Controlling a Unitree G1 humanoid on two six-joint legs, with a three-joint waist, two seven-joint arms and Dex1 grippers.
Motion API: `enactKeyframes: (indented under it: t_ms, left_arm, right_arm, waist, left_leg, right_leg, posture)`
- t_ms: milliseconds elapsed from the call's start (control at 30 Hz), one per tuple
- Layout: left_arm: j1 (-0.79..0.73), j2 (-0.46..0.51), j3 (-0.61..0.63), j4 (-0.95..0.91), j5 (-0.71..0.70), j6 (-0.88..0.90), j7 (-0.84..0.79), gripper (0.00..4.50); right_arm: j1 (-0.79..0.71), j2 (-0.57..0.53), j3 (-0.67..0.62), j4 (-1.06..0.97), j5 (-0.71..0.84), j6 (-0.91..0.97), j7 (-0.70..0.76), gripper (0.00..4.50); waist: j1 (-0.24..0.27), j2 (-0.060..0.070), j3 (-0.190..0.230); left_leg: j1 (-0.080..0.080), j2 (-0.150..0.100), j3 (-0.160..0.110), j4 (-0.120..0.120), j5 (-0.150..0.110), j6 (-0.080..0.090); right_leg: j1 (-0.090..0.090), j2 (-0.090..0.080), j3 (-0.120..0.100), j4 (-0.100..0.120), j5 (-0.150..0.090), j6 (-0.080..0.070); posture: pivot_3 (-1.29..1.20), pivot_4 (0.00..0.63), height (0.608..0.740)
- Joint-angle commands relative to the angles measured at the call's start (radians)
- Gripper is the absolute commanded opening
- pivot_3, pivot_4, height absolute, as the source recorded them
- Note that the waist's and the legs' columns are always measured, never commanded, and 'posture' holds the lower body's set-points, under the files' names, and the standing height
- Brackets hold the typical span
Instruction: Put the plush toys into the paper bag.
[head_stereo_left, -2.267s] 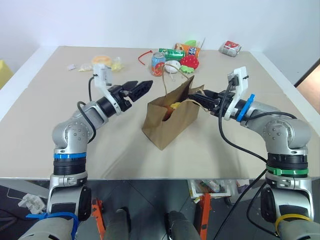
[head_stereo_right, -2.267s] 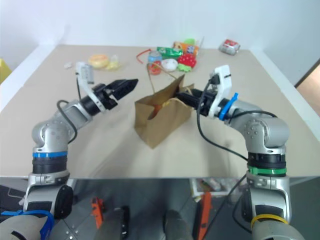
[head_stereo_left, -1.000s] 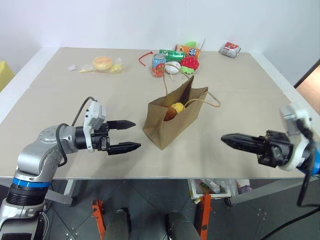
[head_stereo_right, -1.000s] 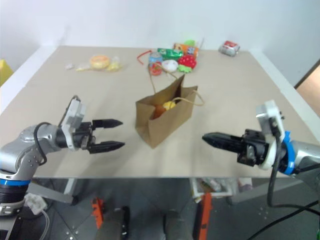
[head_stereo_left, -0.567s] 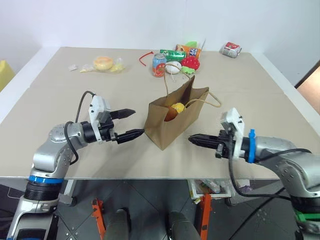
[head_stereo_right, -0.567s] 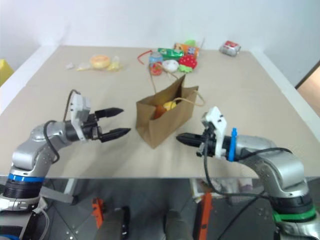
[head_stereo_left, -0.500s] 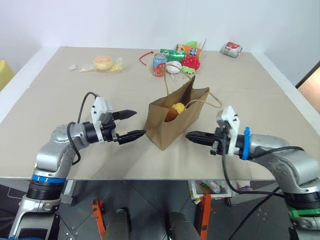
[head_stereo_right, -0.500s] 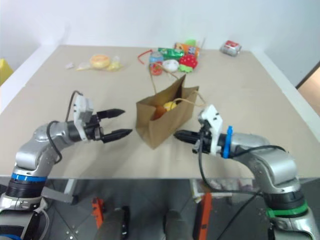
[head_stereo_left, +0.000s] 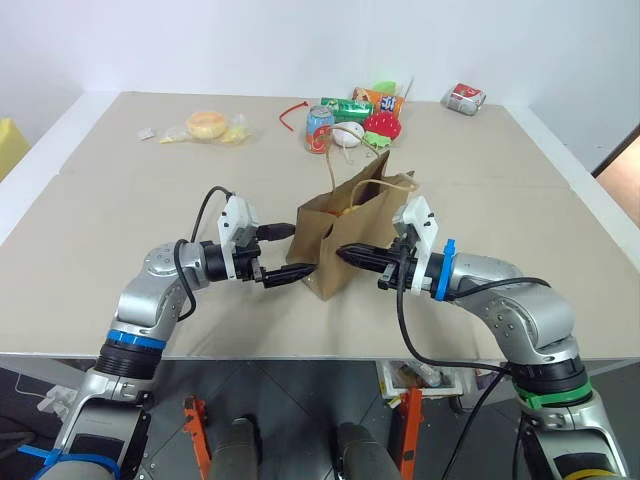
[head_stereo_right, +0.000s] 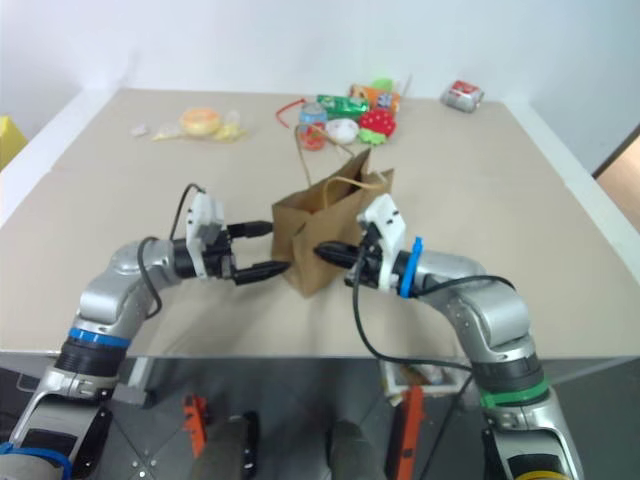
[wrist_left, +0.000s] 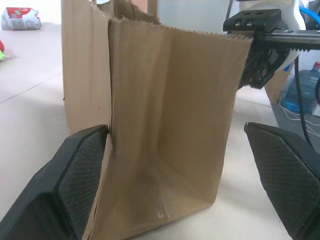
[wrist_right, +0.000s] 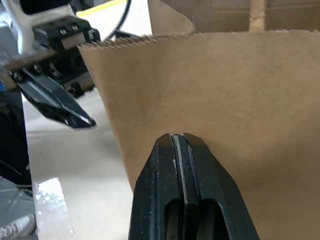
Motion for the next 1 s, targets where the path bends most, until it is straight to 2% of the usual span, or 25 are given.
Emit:
enactKeyframes:
  t_ms: [33, 267, 367, 467, 533, 567, 600, 633, 733, 767, 867, 933, 1000]
  left_arm:
    - [-0.029, -0.008, 0.000, -0.025, -0.001, -0.018, -0.014, 4.50]
    - [-0.048, -0.043, -0.010, -0.048, 0.020, -0.016, 0.018, 4.50]
    - [-0.049, -0.072, -0.048, -0.028, 0.121, -0.075, 0.100, 4.50]
    - [-0.049, -0.094, -0.053, -0.001, 0.159, -0.093, 0.149, 4.50]
    - [-0.048, -0.104, -0.048, 0.015, 0.173, -0.100, 0.175, 4.10]
    - [-0.048, -0.107, -0.046, 0.020, 0.177, -0.100, 0.184, 3.67]
    - [-0.048, -0.111, -0.044, 0.022, 0.176, -0.097, 0.189, 3.67]
    - [-0.048, -0.116, -0.041, 0.021, 0.171, -0.089, 0.192, 3.06]
    - [-0.049, -0.124, -0.038, 0.015, 0.154, -0.073, 0.193, 2.31]
    - [-0.049, -0.124, -0.039, 0.011, 0.150, -0.073, 0.188, 1.83]
    - [-0.050, -0.121, -0.035, 0.006, 0.141, -0.073, 0.176, 1.05]
    - [-0.053, -0.117, -0.032, 0.006, 0.134, -0.070, 0.169, 0.27]
    - [-0.060, -0.114, -0.030, 0.013, 0.132, -0.066, 0.167, 0.12]
  right_arm:
    - [-0.038, 0.025, -0.014, -0.020, 0.009, 0.001, -0.022, 0.01]
    - [-0.070, 0.071, 0.008, 0.029, -0.043, -0.012, -0.062, 0.01]
    - [-0.075, 0.079, 0.005, 0.035, -0.050, -0.013, -0.064, 0.01]
    - [-0.074, 0.078, -0.001, 0.035, -0.053, -0.011, -0.066, 0.01]
    - [-0.071, 0.076, -0.009, 0.030, -0.052, -0.007, -0.068, 0.00]
    - [-0.070, 0.075, -0.011, 0.029, -0.050, -0.006, -0.068, 0.00]
    - [-0.068, 0.074, -0.014, 0.027, -0.050, -0.005, -0.069, 0.00]
    - [-0.067, 0.073, -0.017, 0.024, -0.048, -0.003, -0.071, 0.00]
    - [-0.064, 0.070, -0.022, 0.020, -0.048, 0.000, -0.075, 0.00]
    - [-0.062, 0.068, -0.023, 0.018, -0.048, 0.001, -0.076, 0.00]
    - [-0.058, 0.065, -0.026, 0.012, -0.046, 0.003, -0.077, 0.00]
    - [-0.056, 0.063, -0.033, 0.007, -0.042, 0.006, -0.080, 0.00]
    - [-0.057, 0.059, -0.045, 0.002, -0.034, 0.011, -0.079, 0.00]
  waist:
    - [0.000, 0.000, 0.000]
    - [0.000, 0.000, 0.000]
    - [0.000, 0.000, 0.000]
    - [0.001, 0.000, 0.000]
    - [0.001, 0.000, 0.000]
    - [0.001, 0.000, 0.000]
    - [0.001, 0.000, 0.000]
    - [0.000, 0.000, 0.000]
    - [0.000, 0.000, 0.000]
    - [0.000, 0.000, 0.000]
    - [0.000, 0.000, 0.000]
    - [0.000, 0.000, 0.000]
    - [0.000, 0.000, 0.000]
  left_leg:
    - [0.000, 0.000, 0.000, 0.000, 0.000, 0.000]
    - [0.000, 0.000, 0.000, 0.000, 0.000, 0.000]
    - [0.000, 0.000, 0.000, 0.000, 0.000, 0.000]
    - [0.000, 0.000, 0.000, 0.000, 0.000, 0.000]
    - [0.000, 0.000, 0.000, 0.000, 0.000, 0.000]
    - [0.000, 0.000, 0.000, 0.000, 0.000, 0.000]
    - [0.000, 0.000, 0.000, 0.000, 0.000, 0.000]
    - [0.000, 0.000, 0.000, 0.000, 0.000, 0.000]
    - [0.000, 0.000, 0.000, 0.000, 0.000, 0.000]
    - [0.000, 0.000, 0.000, 0.000, 0.000, 0.000]
    - [0.000, 0.000, 0.000, 0.000, 0.000, 0.000]
    - [0.000, 0.000, 0.000, 0.000, 0.000, 0.000]
    - [0.000, 0.000, 0.000, 0.000, 0.000, 0.000]
  right_leg:
    - [0.000, 0.000, 0.000, 0.000, 0.000, 0.000]
    - [0.000, 0.000, 0.000, 0.000, 0.000, 0.000]
    - [0.000, 0.000, 0.000, 0.000, 0.000, 0.000]
    - [0.001, 0.000, 0.000, 0.000, 0.001, 0.000]
    - [0.001, 0.000, 0.000, 0.000, 0.001, 0.000]
    - [0.000, 0.001, 0.000, 0.000, 0.001, 0.000]
    - [0.000, 0.001, 0.000, 0.000, 0.001, 0.000]
    - [0.000, 0.001, 0.000, 0.000, 0.001, 0.000]
    - [0.000, 0.001, 0.000, 0.000, 0.001, 0.001]
    - [0.001, 0.000, 0.000, 0.000, 0.001, 0.001]
    - [0.001, 0.000, 0.000, 0.000, 0.001, 0.001]
    - [0.000, 0.001, 0.000, 0.000, 0.001, 0.001]
    - [0.000, 0.001, 0.000, 0.000, 0.001, 0.001]
  posture:
    - [0.00, 0.150, 0.740]
    - [0.00, 0.150, 0.740]
    - [0.00, 0.150, 0.740]
    - [0.00, 0.150, 0.740]
    - [0.00, 0.150, 0.740]
    - [0.00, 0.150, 0.740]
    - [0.00, 0.150, 0.740]
    - [0.00, 0.150, 0.740]
    - [0.00, 0.150, 0.740]
    - [0.00, 0.150, 0.740]
    - [0.00, 0.150, 0.740]
    - [0.00, 0.150, 0.740]
    - [0.00, 0.150, 0.740]
